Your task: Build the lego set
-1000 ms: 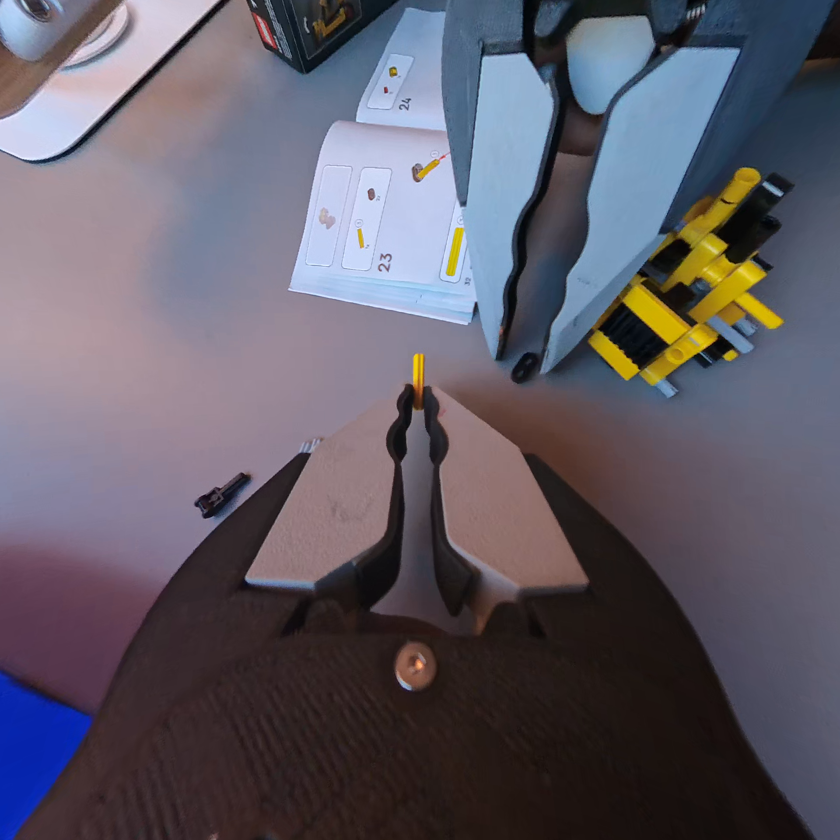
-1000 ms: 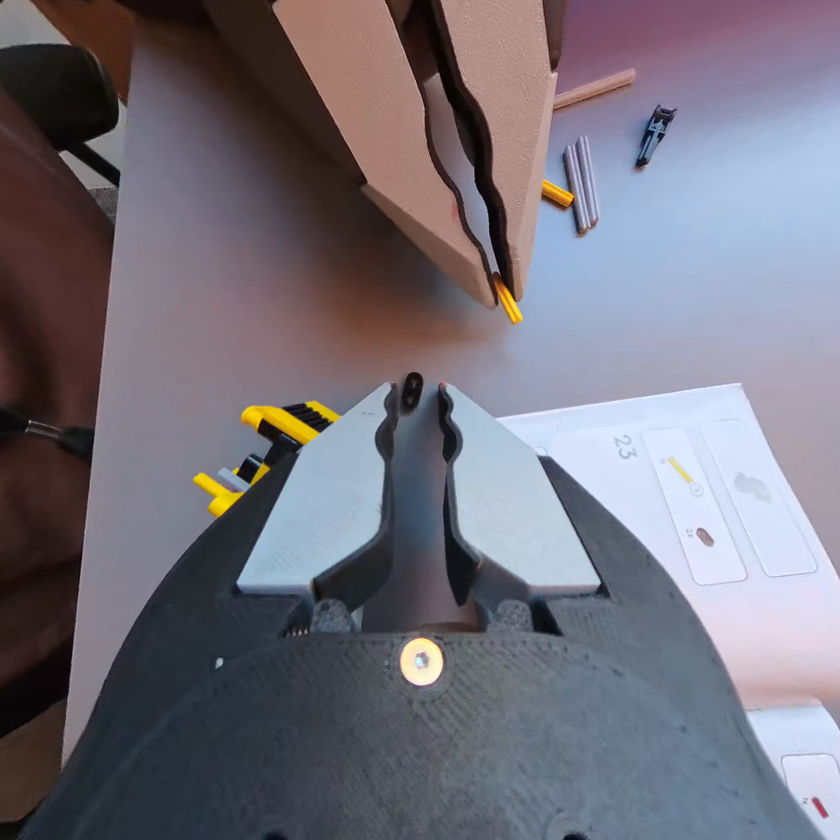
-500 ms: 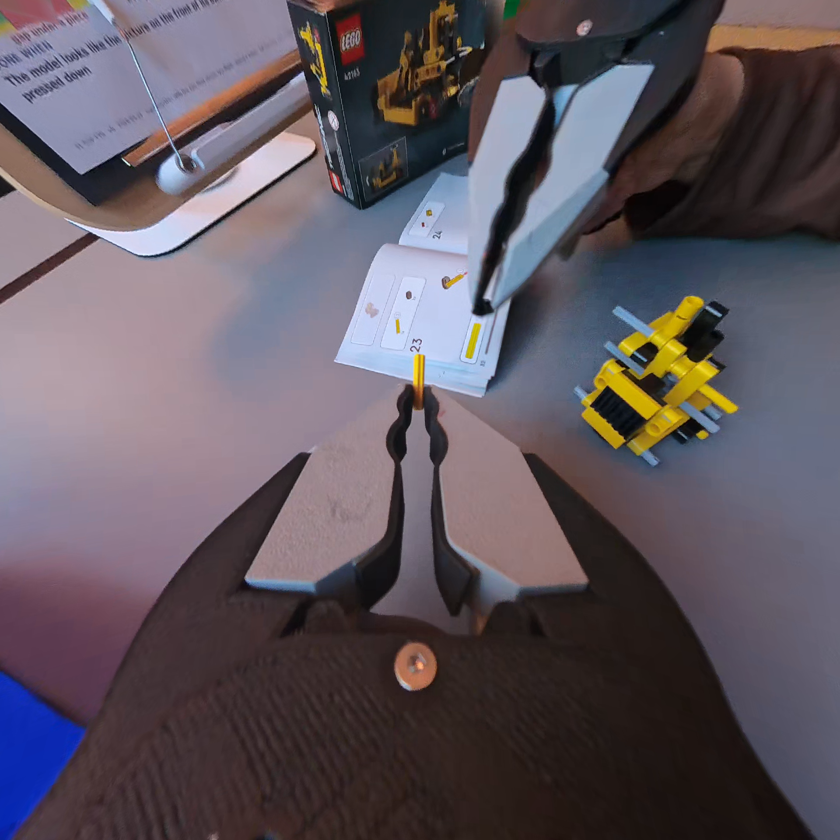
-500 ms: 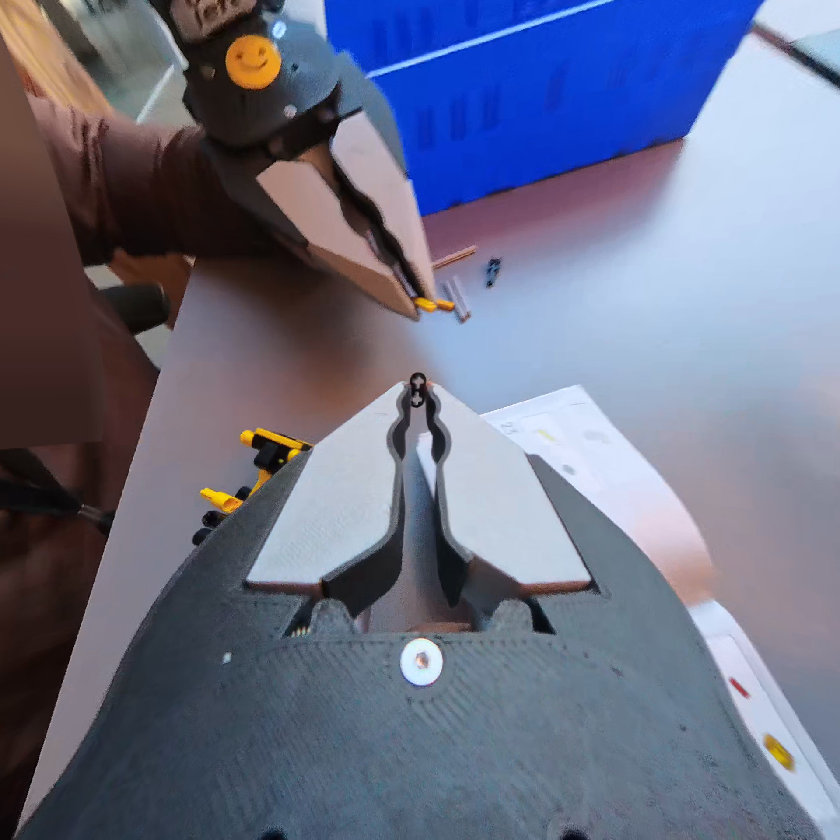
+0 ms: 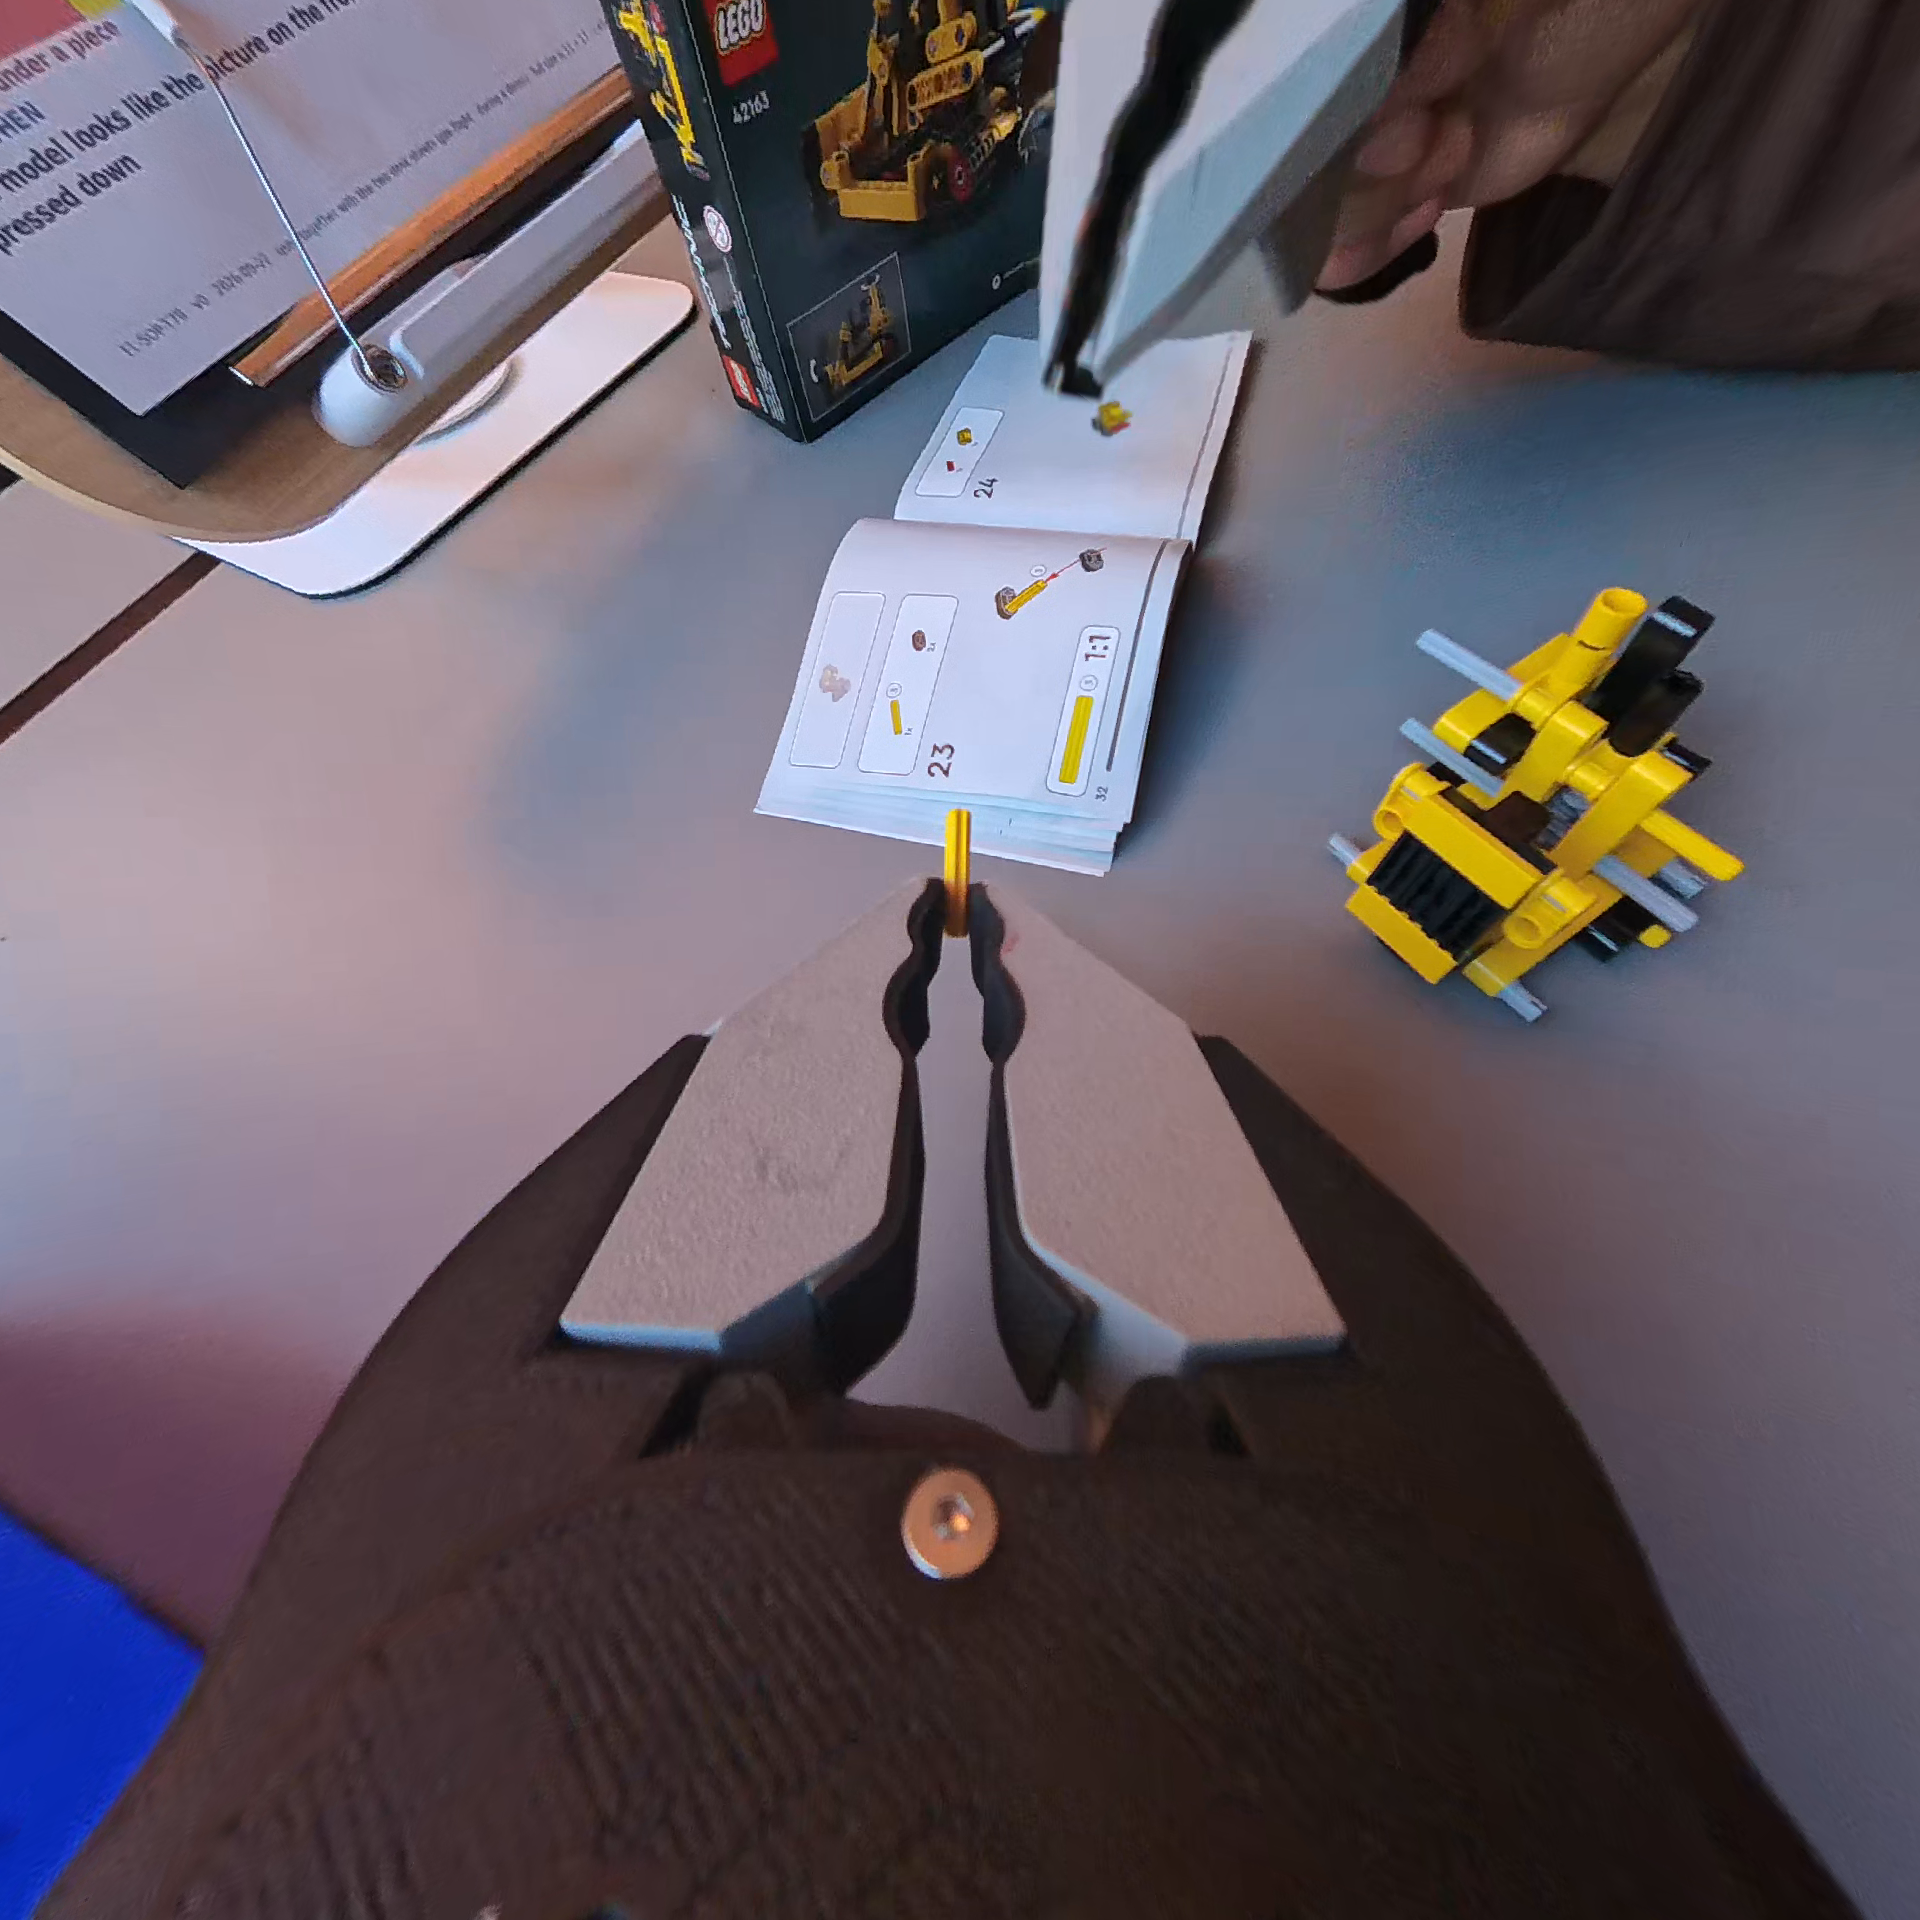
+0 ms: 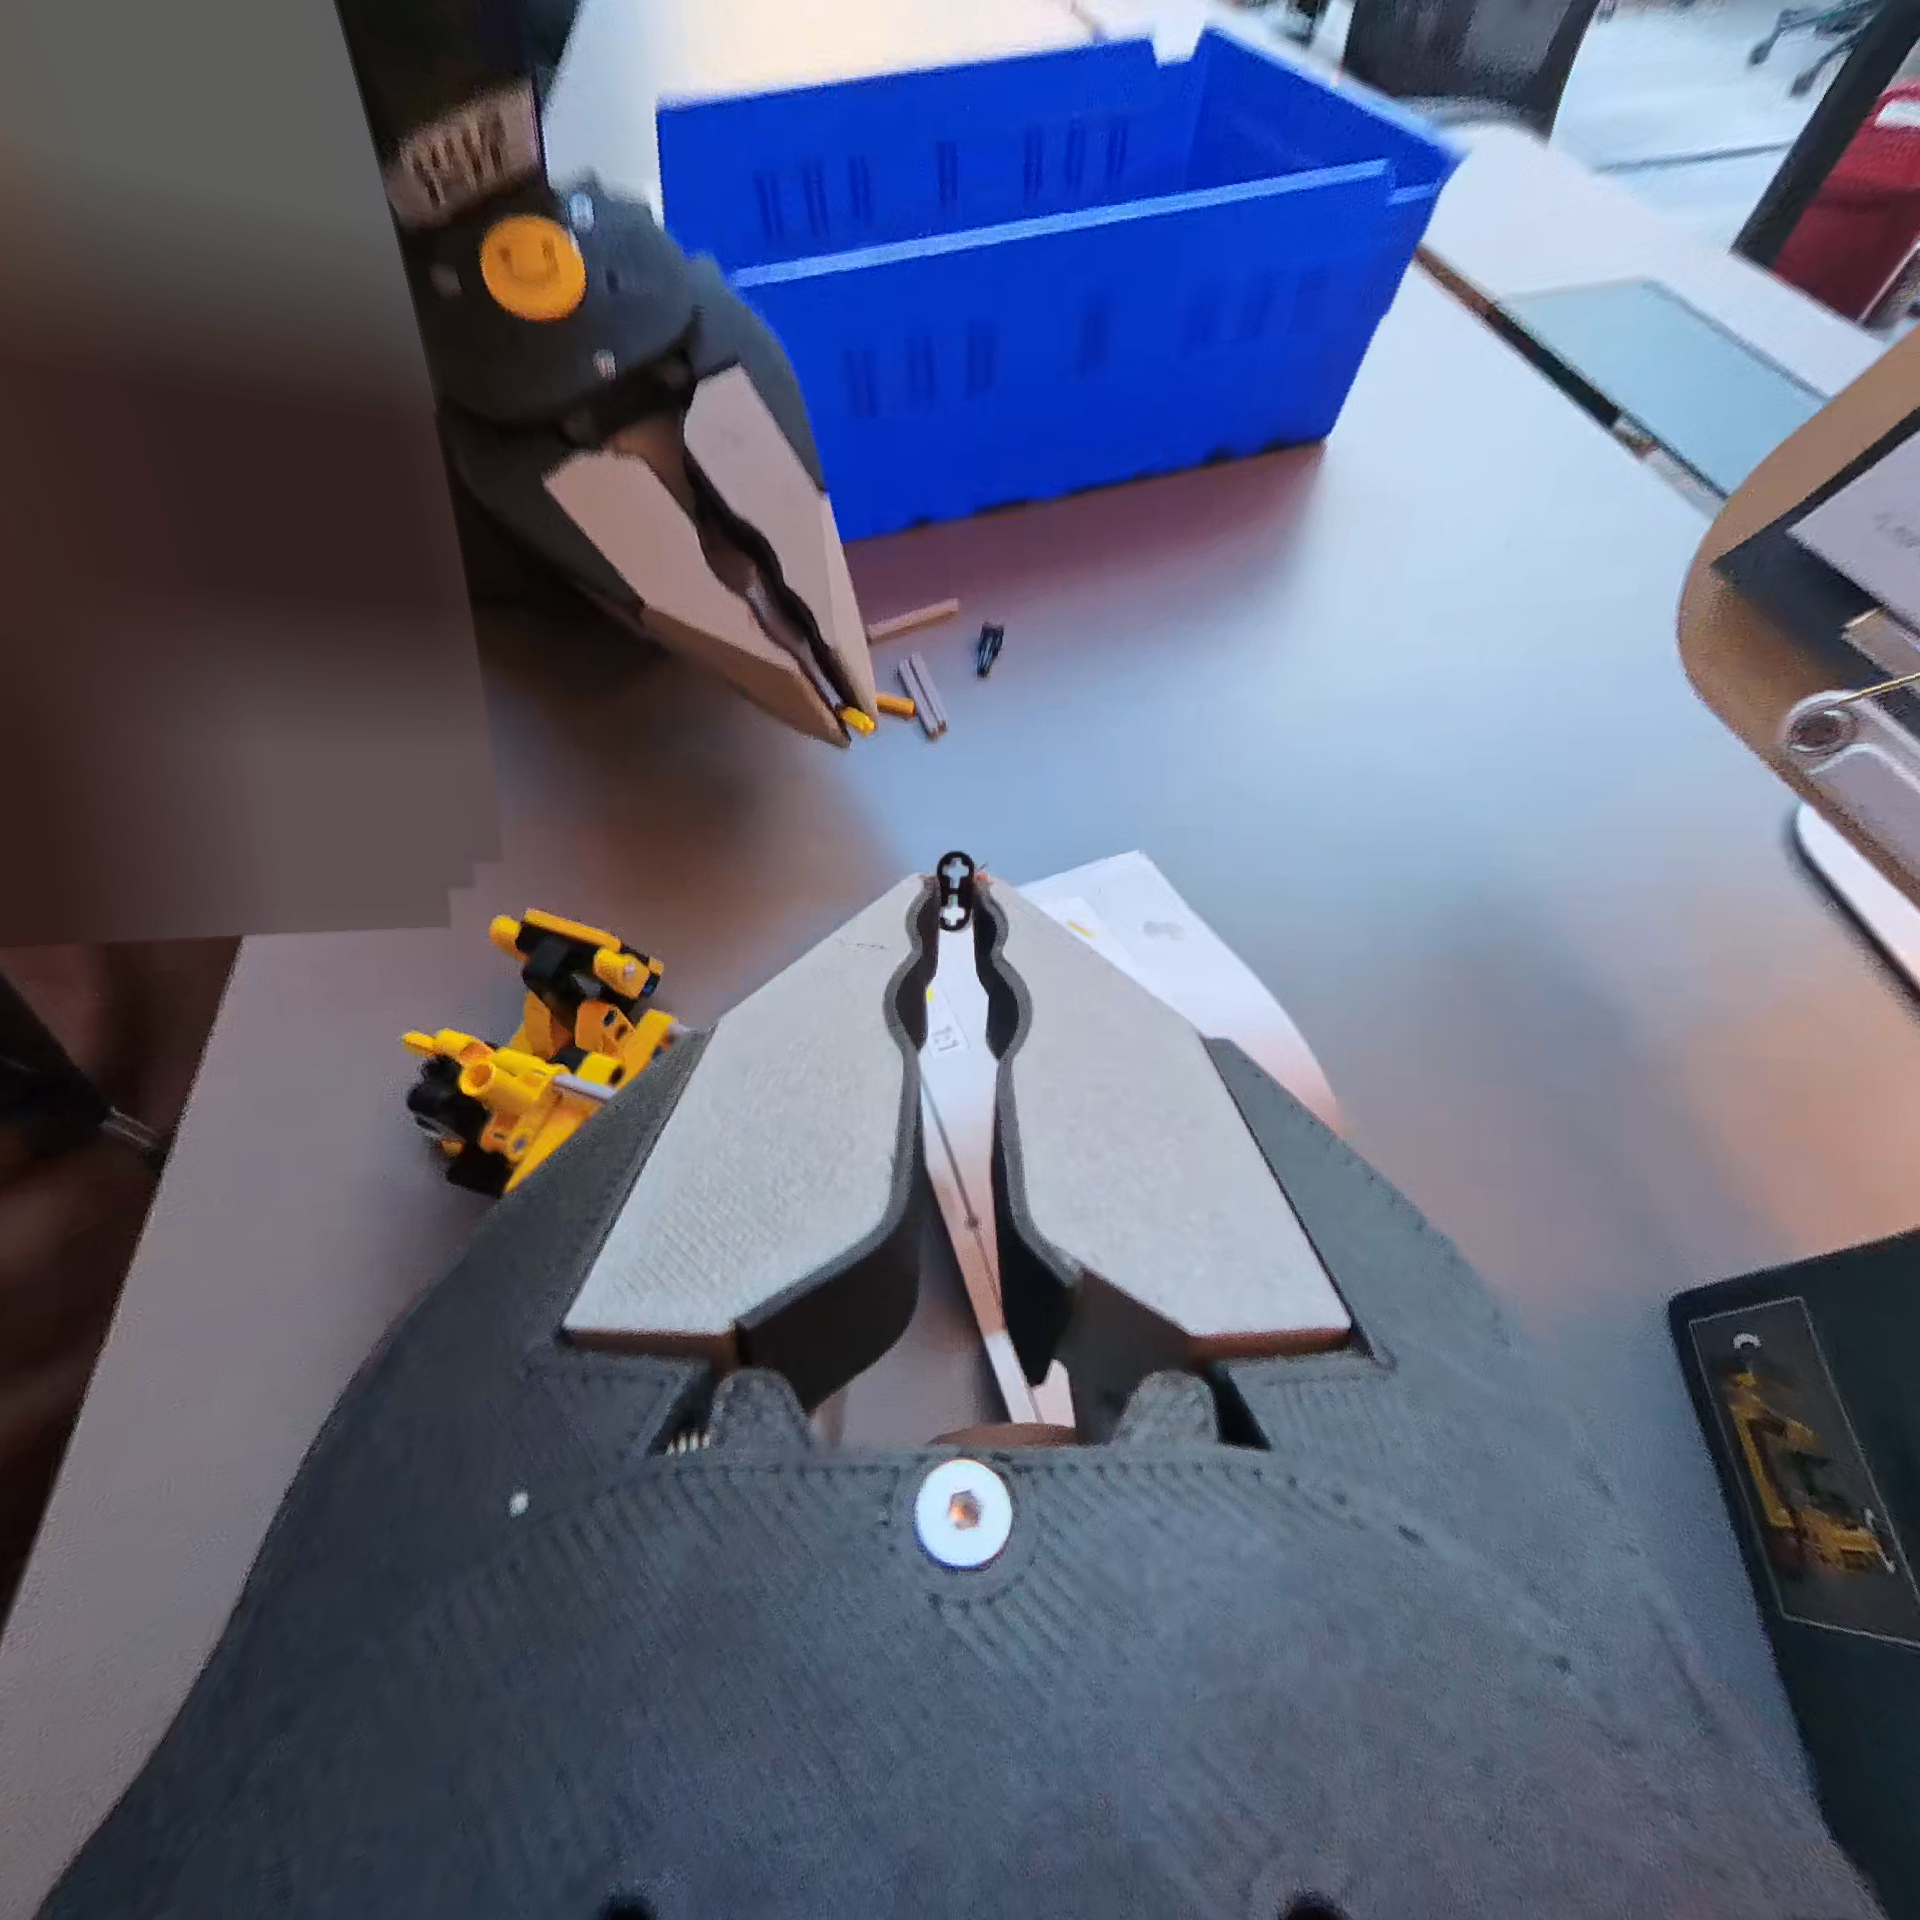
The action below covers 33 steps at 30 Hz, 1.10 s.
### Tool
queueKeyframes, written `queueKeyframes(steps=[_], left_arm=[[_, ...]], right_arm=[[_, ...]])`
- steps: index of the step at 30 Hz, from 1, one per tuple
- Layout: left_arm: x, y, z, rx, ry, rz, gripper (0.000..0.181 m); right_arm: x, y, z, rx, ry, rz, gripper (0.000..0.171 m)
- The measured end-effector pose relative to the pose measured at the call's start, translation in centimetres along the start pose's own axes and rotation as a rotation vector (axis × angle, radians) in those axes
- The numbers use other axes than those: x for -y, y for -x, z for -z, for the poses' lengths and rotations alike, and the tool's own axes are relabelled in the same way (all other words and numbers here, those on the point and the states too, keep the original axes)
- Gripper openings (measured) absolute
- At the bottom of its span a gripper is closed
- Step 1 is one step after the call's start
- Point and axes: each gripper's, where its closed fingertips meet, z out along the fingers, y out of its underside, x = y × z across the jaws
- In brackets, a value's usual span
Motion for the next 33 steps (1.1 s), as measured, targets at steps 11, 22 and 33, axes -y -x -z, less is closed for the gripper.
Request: queueKeyframes(steps=[11,22,33], left_arm=[[0.2,-0.1,-0.1,-0.007,-0.019,0.000,0.001],[0.4,-0.5,-0.2,-0.023,-0.033,-0.002,0.002],[0.6,-0.7,-0.6,-0.018,-0.031,0.005,0.001]], right_arm=[[0.5,-0.7,0.6,-0.012,-0.065,-0.057,0.003],[0.6,-0.4,0.2,0.005,-0.075,-0.068,0.003],[-0.6,0.5,-2.2,0.074,-0.033,-0.194,0.002]])
